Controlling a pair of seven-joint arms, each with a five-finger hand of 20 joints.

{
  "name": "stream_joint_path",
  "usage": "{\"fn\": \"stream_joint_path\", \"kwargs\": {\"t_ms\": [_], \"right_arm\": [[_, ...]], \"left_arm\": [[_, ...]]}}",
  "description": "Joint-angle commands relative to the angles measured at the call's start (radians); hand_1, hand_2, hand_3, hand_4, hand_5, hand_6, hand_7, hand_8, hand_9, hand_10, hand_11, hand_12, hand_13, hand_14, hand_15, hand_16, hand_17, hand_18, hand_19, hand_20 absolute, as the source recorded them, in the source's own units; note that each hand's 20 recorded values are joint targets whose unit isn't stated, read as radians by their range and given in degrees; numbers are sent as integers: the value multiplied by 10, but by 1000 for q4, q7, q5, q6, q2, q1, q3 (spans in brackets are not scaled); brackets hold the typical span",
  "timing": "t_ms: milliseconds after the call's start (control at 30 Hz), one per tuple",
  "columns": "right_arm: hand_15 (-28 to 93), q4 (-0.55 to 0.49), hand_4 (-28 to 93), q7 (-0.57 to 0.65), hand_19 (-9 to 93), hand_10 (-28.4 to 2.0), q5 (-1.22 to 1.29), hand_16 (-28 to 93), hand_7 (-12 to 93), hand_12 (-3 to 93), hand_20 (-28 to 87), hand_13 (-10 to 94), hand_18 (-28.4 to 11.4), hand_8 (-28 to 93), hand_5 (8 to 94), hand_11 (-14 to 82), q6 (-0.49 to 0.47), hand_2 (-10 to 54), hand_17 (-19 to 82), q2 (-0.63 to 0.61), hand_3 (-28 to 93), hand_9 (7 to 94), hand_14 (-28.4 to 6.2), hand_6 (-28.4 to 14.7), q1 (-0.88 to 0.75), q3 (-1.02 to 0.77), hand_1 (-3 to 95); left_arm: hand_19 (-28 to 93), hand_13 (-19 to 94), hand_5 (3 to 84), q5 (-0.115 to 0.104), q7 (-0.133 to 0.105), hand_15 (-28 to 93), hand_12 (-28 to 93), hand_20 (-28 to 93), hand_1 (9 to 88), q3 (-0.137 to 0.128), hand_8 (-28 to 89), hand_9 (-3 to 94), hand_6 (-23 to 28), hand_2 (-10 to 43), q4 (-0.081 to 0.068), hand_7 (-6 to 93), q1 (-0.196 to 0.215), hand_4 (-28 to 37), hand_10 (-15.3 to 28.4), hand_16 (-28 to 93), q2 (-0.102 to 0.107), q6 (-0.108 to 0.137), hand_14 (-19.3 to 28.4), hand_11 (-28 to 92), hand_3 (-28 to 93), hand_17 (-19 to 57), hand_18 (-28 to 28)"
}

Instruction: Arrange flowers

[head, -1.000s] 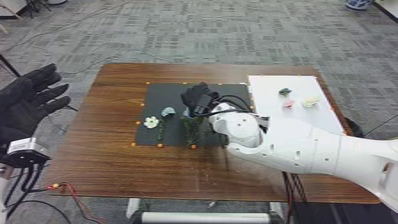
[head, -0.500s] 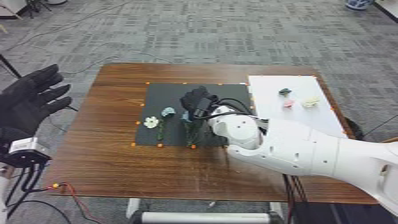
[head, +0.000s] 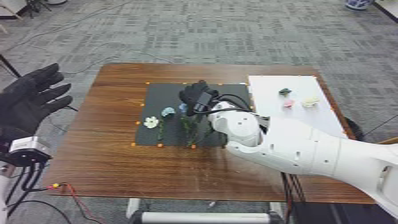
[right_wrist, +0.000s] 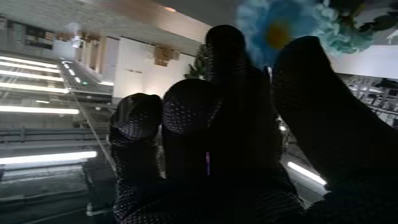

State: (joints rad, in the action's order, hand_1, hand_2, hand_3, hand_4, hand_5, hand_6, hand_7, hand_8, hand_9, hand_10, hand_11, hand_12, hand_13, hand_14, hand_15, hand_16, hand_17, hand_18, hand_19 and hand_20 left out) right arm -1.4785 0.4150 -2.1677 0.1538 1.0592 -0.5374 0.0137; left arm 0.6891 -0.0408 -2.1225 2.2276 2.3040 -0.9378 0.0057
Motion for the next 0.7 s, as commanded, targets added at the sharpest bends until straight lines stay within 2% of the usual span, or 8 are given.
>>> {"fn": "stream_joint_path", "kwargs": {"t_ms": [33, 333, 400, 467, 567, 600, 633, 700], "right_arm": [[770, -24, -283, -10, 838, -66, -41, 385, 380, 399, 579, 592, -193, -170, 544, 289, -34, -95, 307, -6, 858, 646, -67, 17, 4, -26, 396], [771, -59, -283, -6, 834, -68, -43, 385, 385, 398, 579, 576, -193, -174, 547, 297, -18, -95, 299, -30, 860, 639, -70, 20, 1, -35, 390], [753, -53, -281, -4, 831, -88, -8, 427, 373, 305, 575, 564, -191, -172, 498, 335, 10, -95, 291, -30, 902, 577, -67, 12, -2, -44, 390], [739, -40, -275, 11, 828, -104, 17, 443, 336, 249, 567, 550, -190, -163, 416, 316, 51, -95, 287, -25, 914, 494, -65, -11, 1, -37, 415], [744, -24, -228, 15, 837, -87, 26, 413, 231, 189, 530, 533, -189, -126, 247, 213, 20, -95, 290, -12, 931, 297, -55, -72, -16, -72, 472], [746, -18, -212, 1, 848, -86, 17, 409, 212, 186, 504, 532, -189, -117, 233, 206, -27, -95, 288, -5, 932, 288, -53, -78, -31, -103, 479], [746, -20, -196, 19, 903, -83, 24, 405, 200, 163, 411, 534, -193, -114, 230, 190, -43, -95, 278, -3, 932, 272, -51, -79, -22, -90, 486], [748, 2, -168, -6, 931, -75, 24, 403, 183, 127, 391, 552, -203, -116, 233, 153, -104, -95, 272, 13, 932, 268, -47, -74, -42, -126, 517]], "left_arm": [[393, 129, 263, 0, 8, 396, 144, 79, 246, -2, -97, 203, 30, -64, -1, 215, 0, -281, 113, -65, 0, -3, 145, 222, 686, -80, 207], [399, 128, 264, -2, 7, 411, 137, 75, 244, -5, -104, 203, 30, -64, 2, 225, 13, -282, 114, -74, -5, -5, 145, 239, 688, -80, 208], [400, 128, 264, -2, 7, 413, 136, 75, 244, -6, -104, 203, 30, -65, 2, 227, 14, -283, 114, -76, -3, -6, 145, 241, 689, -81, 208], [400, 128, 264, -3, 7, 414, 134, 74, 244, -2, -105, 204, 30, -65, -2, 227, 8, -283, 114, -77, 0, -7, 144, 241, 689, -80, 208], [400, 128, 264, -2, 11, 415, 133, 74, 245, 5, -106, 203, 30, -64, -3, 227, 3, -283, 114, -78, 0, -8, 144, 243, 689, -80, 208], [401, 128, 264, -2, 13, 416, 133, 73, 245, 4, -106, 203, 30, -64, -3, 228, 4, -283, 114, -79, 0, -9, 144, 244, 689, -80, 208], [401, 128, 264, -2, 11, 416, 133, 73, 245, 5, -106, 203, 30, -64, -3, 229, 3, -283, 114, -79, 1, -11, 145, 245, 689, -80, 208], [403, 128, 264, -1, 14, 419, 132, 73, 244, 9, -106, 203, 30, -65, -5, 231, -3, -283, 115, -80, 5, -11, 145, 247, 690, -80, 208]]}}
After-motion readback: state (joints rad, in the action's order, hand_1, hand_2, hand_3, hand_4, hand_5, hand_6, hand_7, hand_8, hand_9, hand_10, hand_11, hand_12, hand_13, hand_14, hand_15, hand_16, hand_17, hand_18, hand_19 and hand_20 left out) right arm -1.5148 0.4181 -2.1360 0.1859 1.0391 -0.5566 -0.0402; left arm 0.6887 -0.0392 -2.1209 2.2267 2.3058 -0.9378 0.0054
